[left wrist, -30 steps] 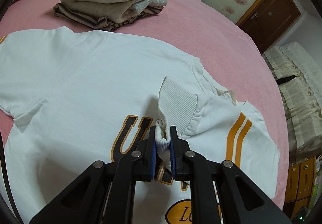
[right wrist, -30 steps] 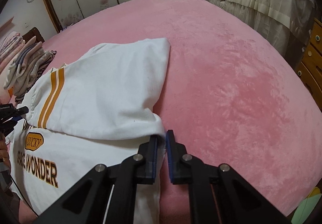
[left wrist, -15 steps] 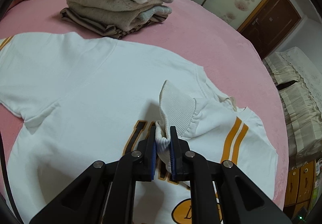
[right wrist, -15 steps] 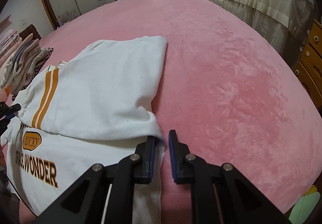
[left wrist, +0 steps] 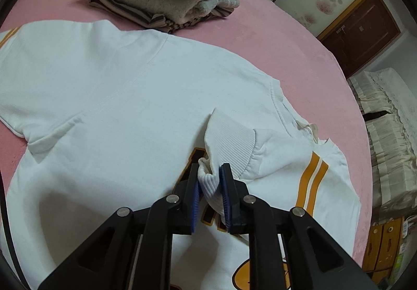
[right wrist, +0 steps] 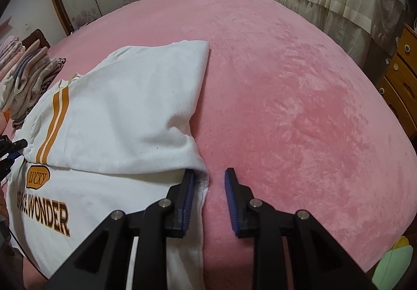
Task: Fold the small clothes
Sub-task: 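Lower the cuff onto the chest with the left tool and open, then withdraw the left tool from the folded sleeve toward the other sleeve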
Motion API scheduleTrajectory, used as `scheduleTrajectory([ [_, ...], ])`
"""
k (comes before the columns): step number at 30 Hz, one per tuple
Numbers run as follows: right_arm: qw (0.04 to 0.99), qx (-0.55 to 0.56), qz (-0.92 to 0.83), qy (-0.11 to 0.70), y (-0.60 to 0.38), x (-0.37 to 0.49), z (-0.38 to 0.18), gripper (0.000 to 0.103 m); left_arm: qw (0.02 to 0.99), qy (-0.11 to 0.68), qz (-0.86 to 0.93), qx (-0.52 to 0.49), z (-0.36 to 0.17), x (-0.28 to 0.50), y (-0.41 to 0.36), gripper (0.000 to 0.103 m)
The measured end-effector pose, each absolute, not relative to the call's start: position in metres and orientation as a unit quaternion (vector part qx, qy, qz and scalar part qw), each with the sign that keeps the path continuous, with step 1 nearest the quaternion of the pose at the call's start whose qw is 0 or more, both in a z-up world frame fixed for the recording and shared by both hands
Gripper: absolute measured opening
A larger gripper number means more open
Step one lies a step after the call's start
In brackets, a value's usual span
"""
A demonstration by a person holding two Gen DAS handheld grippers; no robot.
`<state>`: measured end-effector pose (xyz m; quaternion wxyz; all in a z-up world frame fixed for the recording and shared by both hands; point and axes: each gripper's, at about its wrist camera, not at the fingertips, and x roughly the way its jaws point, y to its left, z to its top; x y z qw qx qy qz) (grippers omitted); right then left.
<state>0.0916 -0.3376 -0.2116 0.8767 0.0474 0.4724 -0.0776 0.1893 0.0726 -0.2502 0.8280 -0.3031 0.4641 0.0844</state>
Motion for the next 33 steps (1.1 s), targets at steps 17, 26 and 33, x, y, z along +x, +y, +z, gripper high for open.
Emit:
scheduleTrajectory([
  [17,0.882,0.061,-0.066,0.463,-0.329,0.073,-0.181,0.028,0.839,0.462,0.08,-0.275,-0.21,0.177,0.088,0.027],
  [26,0.898,0.045,-0.038,0.435,-0.298,0.092,-0.161,0.028,0.864,0.48,0.028,-0.149,-0.204,0.182,0.02,0.059],
  [33,0.908,0.011,-0.037,0.417,-0.281,0.161,-0.165,0.028,0.85,0.513,0.039,-0.113,-0.235,0.207,0.005,0.053],
])
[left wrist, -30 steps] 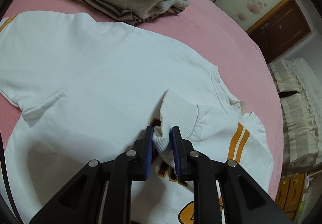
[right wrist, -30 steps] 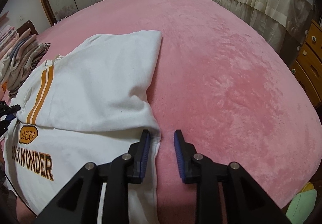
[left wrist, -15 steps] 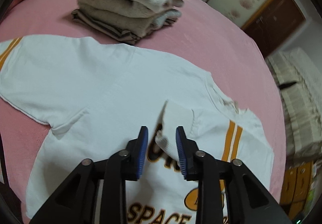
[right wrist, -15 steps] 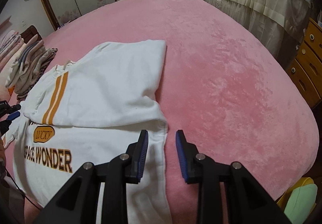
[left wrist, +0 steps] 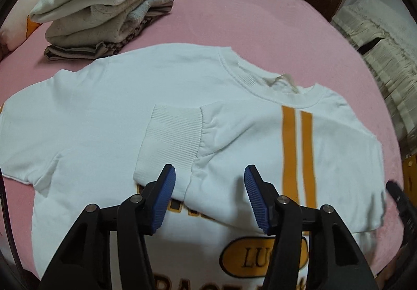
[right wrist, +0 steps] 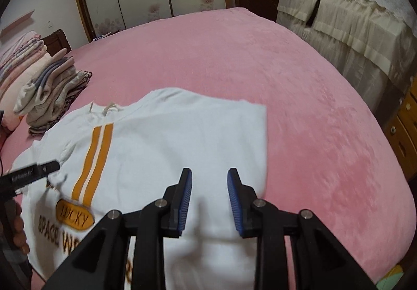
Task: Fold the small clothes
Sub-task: 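Withdraw the left tool from the folded sleeve toward the other sleeve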
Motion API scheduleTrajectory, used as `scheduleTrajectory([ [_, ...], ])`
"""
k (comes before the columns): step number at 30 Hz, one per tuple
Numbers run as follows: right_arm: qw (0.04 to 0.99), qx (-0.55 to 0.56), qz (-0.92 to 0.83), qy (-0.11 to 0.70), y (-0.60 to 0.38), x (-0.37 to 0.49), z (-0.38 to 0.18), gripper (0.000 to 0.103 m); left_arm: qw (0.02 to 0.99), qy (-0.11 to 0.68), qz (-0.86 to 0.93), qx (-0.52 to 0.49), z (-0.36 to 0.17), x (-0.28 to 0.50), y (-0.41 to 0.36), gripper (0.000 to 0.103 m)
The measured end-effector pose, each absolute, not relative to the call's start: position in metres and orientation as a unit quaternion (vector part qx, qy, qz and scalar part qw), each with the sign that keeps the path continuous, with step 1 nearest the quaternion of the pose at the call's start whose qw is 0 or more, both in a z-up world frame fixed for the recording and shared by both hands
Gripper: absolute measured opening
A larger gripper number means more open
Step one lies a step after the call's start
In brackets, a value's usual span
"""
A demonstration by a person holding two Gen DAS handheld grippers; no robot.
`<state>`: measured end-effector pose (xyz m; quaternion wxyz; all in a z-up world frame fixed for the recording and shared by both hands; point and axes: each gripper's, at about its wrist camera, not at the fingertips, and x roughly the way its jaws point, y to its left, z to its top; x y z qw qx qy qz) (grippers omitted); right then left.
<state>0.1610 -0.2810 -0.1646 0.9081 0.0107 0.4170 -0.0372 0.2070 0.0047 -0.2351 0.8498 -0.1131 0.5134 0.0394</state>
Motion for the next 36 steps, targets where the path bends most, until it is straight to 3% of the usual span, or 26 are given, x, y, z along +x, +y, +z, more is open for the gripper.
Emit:
scheduleTrajectory([
  [7,0.871,0.015,-0.092,0.482,-0.318,0.219,-0.203,0.028,0.851,0.517,0.039,-0.083,-0.245,0.211,0.007,0.053],
  [8,0.87,0.021,-0.094,0.483,-0.323,0.219,-0.205,0.024,0.852,0.516,0.038,-0.08,-0.245,0.21,0.007,0.053],
  [15,0.869,0.058,-0.121,0.476,-0.354,0.197,-0.194,0.022,0.859,0.508,0.038,-0.056,-0.242,0.207,-0.002,0.053],
  [20,0.874,0.066,-0.103,0.471,-0.345,0.17,-0.182,0.022,0.864,0.494,0.008,-0.098,-0.218,0.192,-0.001,0.053],
  [27,0.887,0.064,-0.066,0.453,-0.298,0.124,-0.146,0.026,0.902,0.42,-0.001,-0.103,-0.151,0.141,0.009,0.074],
  [36,0.907,0.034,0.015,0.418,-0.222,0.075,-0.1,0.032,0.912,0.38,-0.005,-0.152,-0.093,0.077,0.057,0.083],
])
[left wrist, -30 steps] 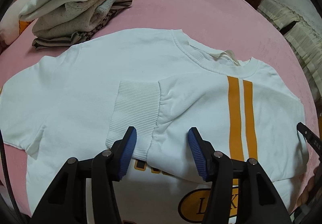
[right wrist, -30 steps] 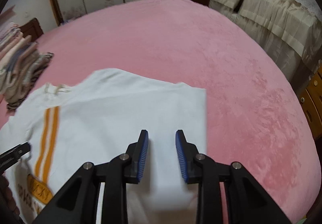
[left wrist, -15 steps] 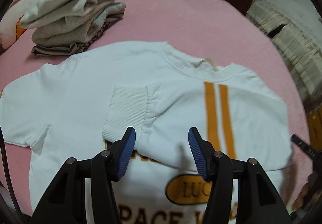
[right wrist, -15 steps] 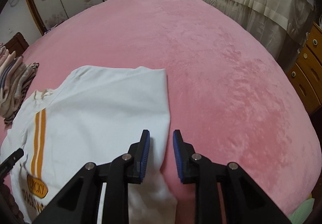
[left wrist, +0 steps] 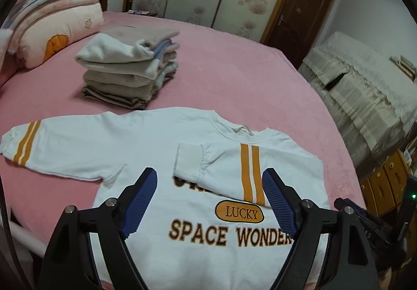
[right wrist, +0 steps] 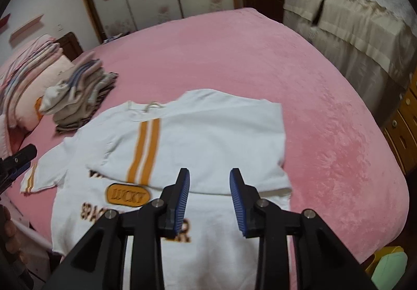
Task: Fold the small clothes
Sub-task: 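Reach the left tool to the other striped sleeve cuff and grasp it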
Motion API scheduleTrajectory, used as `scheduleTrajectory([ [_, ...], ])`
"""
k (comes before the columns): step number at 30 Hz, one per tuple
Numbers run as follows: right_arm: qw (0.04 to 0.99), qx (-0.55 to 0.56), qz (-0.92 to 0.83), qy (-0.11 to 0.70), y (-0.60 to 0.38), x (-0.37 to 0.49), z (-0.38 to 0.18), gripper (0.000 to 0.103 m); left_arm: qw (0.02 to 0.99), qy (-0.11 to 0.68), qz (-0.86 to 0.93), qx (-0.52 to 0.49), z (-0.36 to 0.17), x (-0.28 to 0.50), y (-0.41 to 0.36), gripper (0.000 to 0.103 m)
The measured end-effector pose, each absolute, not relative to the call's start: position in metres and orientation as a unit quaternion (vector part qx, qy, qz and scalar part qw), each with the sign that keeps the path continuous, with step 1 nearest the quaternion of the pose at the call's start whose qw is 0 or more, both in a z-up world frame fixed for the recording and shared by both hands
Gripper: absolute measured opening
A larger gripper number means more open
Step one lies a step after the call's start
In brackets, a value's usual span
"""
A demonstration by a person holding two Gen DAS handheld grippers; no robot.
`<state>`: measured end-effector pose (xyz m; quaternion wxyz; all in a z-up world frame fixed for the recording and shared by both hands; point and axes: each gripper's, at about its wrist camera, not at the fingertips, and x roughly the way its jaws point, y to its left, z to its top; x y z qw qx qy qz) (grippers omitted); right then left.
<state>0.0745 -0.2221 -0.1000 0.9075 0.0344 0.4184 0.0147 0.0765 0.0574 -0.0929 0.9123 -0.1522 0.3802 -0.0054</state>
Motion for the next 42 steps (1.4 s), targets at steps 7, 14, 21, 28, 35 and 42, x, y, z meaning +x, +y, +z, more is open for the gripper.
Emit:
scheduleTrajectory([
  [7,0.913,0.017,0.074,0.401,-0.166,0.048,-0.075,0.033,0.921,0.355,0.014,-0.161,-0.072,0.035,0.1,0.098],
  [14,0.92,-0.012,0.121,0.373,-0.103,0.031,-0.058,0.042,0.924,0.339,0.049,-0.169,-0.052,0.009,0.161,0.098],
  [21,0.913,-0.037,0.155,0.375,-0.048,0.039,-0.057,0.045,0.912,0.348,0.092,-0.198,-0.049,0.006,0.243,0.098],
  [28,0.914,-0.067,0.179,0.357,0.009,0.061,-0.05,0.045,0.875,0.386,0.131,-0.262,-0.076,0.021,0.333,0.098],
  [35,0.906,-0.086,0.227,0.347,0.087,0.097,-0.049,0.045,0.818,0.449,0.171,-0.315,-0.121,0.054,0.411,0.098],
  [42,0.875,-0.103,0.281,0.381,0.184,0.141,-0.084,0.045,0.762,0.499,0.236,-0.34,-0.158,0.076,0.461,0.097],
])
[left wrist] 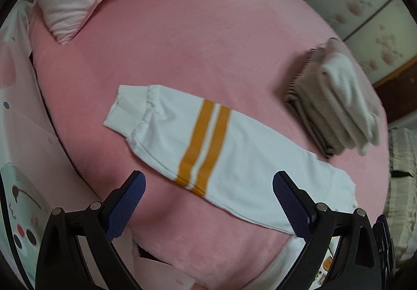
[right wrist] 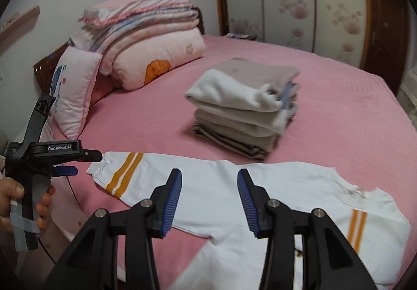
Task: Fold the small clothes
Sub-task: 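Reach the left tool to the other striped sleeve cuff and grasp it, then carry the cuff with the left tool across the chest and release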
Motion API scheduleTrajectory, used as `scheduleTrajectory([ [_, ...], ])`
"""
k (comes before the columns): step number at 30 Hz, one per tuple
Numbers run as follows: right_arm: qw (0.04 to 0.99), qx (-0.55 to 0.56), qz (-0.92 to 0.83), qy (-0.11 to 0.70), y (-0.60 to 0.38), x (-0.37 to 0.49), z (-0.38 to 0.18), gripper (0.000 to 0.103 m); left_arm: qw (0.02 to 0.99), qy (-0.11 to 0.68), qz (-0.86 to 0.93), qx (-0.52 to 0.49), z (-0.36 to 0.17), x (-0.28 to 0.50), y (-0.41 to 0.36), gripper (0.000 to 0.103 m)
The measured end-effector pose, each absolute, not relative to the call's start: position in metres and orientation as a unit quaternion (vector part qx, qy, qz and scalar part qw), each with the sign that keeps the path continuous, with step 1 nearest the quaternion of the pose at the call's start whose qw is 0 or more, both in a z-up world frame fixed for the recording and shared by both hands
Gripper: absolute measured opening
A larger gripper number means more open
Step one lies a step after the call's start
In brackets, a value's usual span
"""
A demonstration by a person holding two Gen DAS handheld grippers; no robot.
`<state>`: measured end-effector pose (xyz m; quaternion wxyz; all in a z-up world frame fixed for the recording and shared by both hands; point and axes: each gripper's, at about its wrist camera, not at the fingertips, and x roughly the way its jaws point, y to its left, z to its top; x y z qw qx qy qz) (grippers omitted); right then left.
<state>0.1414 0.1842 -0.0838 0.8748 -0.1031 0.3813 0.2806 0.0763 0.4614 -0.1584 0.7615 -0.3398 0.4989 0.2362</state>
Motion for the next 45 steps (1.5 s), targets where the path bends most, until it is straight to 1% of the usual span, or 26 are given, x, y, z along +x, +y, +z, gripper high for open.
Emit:
scheduleTrajectory([
  [4,0.856,-0.116,0.294,0.409,0.225,0.157,-0.115,0.045,0.722,0.519,0.275,-0.365,-0.185,0.082,0.485,0.097],
  [8,0.844,-0.129,0.301,0.424,0.25,0.163,-0.138,0.045,0.692,0.536,0.299,-0.38,-0.209,0.086,0.497,0.095],
  [11,0.836,-0.129,0.302,0.44,0.261,0.17,-0.152,0.045,0.68,0.549,0.31,-0.375,-0.226,0.092,0.5,0.092],
  [14,0.83,-0.119,0.301,0.454,0.262,0.176,-0.16,0.045,0.667,0.561,0.315,-0.375,-0.24,0.097,0.5,0.086],
  [15,0.829,-0.114,0.299,0.459,0.262,0.178,-0.163,0.045,0.662,0.567,0.316,-0.374,-0.245,0.098,0.5,0.079],
  [16,0.828,-0.112,0.298,0.462,0.26,0.179,-0.163,0.045,0.66,0.573,0.313,-0.372,-0.25,0.1,0.499,0.067],
  [17,0.826,-0.109,0.297,0.465,0.259,0.18,-0.165,0.045,0.659,0.576,0.308,-0.374,-0.253,0.102,0.498,0.058],
  [19,0.826,-0.107,0.294,0.47,0.254,0.18,-0.168,0.045,0.661,0.579,0.299,-0.371,-0.257,0.106,0.497,0.023],
  [20,0.825,-0.108,0.292,0.471,0.25,0.179,-0.17,0.045,0.668,0.579,0.298,-0.362,-0.256,0.108,0.495,0.012],
  [21,0.825,-0.108,0.29,0.473,0.247,0.178,-0.171,0.045,0.673,0.577,0.297,-0.356,-0.254,0.11,0.493,0.006],
  [26,0.826,-0.096,0.279,0.481,0.227,0.178,-0.172,0.045,0.707,0.553,0.293,-0.329,-0.23,0.111,0.479,0.004],
  [33,0.839,-0.069,0.261,0.473,0.183,0.177,-0.156,0.045,0.788,0.498,0.235,-0.276,-0.152,0.11,0.417,0.004],
  [37,0.853,-0.047,0.248,0.457,0.144,0.173,-0.138,0.045,0.835,0.471,0.166,-0.231,-0.105,0.119,0.352,0.004],
  [40,0.867,-0.035,0.226,0.444,0.103,0.167,-0.128,0.045,0.86,0.454,0.107,-0.207,-0.087,0.131,0.294,0.004],
  [43,0.878,-0.021,0.194,0.437,0.057,0.162,-0.124,0.045,0.874,0.452,0.051,-0.171,-0.082,0.143,0.233,0.004],
  [45,0.885,-0.016,0.165,0.435,0.019,0.155,-0.126,0.045,0.878,0.455,0.018,-0.149,-0.09,0.15,0.194,0.004],
])
